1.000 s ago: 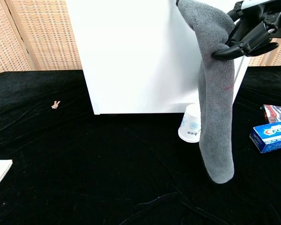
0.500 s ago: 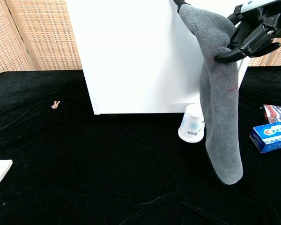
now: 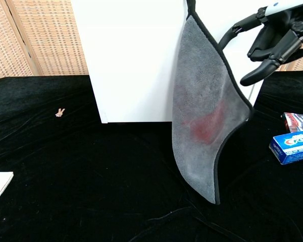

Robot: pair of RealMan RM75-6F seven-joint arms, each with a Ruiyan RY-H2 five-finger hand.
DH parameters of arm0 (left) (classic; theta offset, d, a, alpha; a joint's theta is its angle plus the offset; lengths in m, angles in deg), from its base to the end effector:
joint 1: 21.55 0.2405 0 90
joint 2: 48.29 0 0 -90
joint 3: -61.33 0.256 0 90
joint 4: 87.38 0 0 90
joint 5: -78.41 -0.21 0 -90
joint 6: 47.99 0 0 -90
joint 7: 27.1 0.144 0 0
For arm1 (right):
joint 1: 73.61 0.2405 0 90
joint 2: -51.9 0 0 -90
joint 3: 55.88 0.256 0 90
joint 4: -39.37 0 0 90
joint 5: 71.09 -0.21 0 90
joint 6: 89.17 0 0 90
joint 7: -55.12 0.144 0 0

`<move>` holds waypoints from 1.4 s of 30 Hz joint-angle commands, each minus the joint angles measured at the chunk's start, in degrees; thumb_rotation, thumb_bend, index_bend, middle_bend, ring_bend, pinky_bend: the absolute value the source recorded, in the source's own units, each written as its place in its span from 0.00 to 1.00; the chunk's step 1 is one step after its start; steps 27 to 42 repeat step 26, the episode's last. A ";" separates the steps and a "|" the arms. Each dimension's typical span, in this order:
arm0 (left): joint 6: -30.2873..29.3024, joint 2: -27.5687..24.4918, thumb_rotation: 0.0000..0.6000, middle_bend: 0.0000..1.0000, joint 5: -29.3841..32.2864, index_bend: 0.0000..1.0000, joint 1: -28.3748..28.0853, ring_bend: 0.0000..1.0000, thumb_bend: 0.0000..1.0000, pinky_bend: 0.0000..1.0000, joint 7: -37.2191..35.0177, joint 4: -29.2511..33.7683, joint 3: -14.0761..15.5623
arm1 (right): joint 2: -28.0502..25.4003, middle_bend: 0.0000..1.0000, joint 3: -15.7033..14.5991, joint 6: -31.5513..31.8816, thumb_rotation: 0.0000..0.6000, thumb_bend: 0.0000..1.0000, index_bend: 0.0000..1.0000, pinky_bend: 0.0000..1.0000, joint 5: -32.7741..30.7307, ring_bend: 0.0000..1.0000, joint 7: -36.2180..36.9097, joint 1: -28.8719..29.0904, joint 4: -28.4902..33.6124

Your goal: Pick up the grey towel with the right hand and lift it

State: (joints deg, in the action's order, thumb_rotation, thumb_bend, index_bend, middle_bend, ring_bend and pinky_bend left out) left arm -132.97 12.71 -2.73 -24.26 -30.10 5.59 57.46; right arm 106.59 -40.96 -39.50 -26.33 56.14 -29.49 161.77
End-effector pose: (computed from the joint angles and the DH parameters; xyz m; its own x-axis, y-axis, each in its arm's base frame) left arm -0.3288 0.1722 0.1831 0.3796 -0.0067 0.9251 0.9201 0.1076 -0.3767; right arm -0.0991 -0.3070 0.1141 -0.0408 -0.4957 0.8675 -0.9849 -0.1264 -0.1185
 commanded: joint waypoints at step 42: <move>-5.69 1.30 1.00 0.00 -3.56 0.00 2.16 0.00 0.00 0.00 2.11 0.45 0.66 | 4.84 0.01 -12.76 39.96 1.00 0.00 0.09 0.01 50.04 0.00 5.32 -31.40 -34.03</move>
